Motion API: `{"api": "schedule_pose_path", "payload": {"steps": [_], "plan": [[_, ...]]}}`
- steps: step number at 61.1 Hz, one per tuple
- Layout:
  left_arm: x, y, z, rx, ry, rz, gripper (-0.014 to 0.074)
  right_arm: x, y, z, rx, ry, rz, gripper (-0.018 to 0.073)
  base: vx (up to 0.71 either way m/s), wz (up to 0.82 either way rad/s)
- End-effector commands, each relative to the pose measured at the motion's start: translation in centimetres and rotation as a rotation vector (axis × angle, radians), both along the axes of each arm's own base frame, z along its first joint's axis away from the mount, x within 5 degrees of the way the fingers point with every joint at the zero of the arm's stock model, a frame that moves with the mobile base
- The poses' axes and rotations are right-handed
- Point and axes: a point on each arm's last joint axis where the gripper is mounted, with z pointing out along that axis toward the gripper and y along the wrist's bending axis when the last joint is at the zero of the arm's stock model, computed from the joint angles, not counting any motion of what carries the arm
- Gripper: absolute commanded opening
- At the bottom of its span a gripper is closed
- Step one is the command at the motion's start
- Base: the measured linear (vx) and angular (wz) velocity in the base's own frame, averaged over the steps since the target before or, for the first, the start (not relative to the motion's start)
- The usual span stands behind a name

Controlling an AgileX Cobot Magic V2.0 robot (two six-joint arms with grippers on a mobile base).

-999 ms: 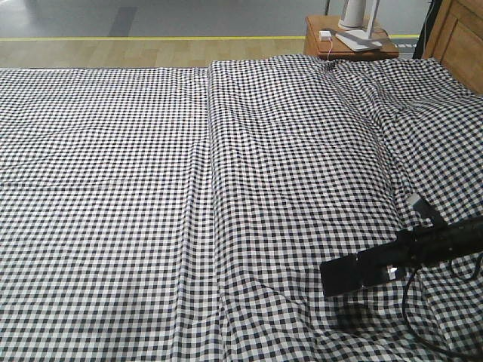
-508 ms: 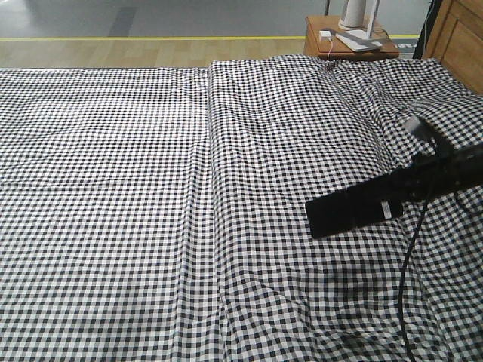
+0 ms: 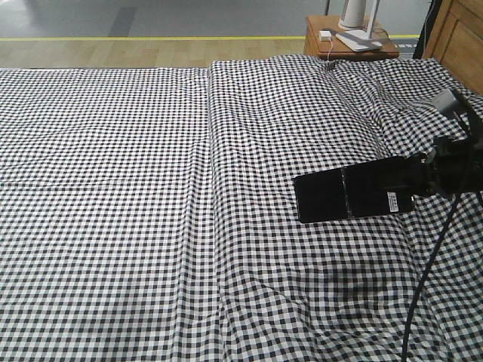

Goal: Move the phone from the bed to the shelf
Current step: 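Raise the held phone and pull it toward the robot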

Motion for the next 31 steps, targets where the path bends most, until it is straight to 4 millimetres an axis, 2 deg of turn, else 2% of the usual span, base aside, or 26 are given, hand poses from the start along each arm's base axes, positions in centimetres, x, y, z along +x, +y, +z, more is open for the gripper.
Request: {"api": "schedule_pose_path", "payload": {"steps": [1, 21, 31], "plan": [[-0.2, 0.0, 1.5, -0.013, -0.105, -0.005, 0.0001, -2.1, 1.2, 3.4, 0.098, -0.090, 0.057, -0.0003, 0.00, 0.00], [-0.2, 0.0, 1.5, -0.013, -0.105, -0.005, 0.0001, -4.9, 2.2, 7.9, 0.112, -0.241, 0.042, -0.0002, 0.00, 0.00], [-0.2, 0.0, 1.5, -0.013, -0.105, -0.005, 0.0001, -5.1, 5.5, 8.4, 0.168, -0.265, 0.147, -0.0002, 0.00, 0.00]]}}
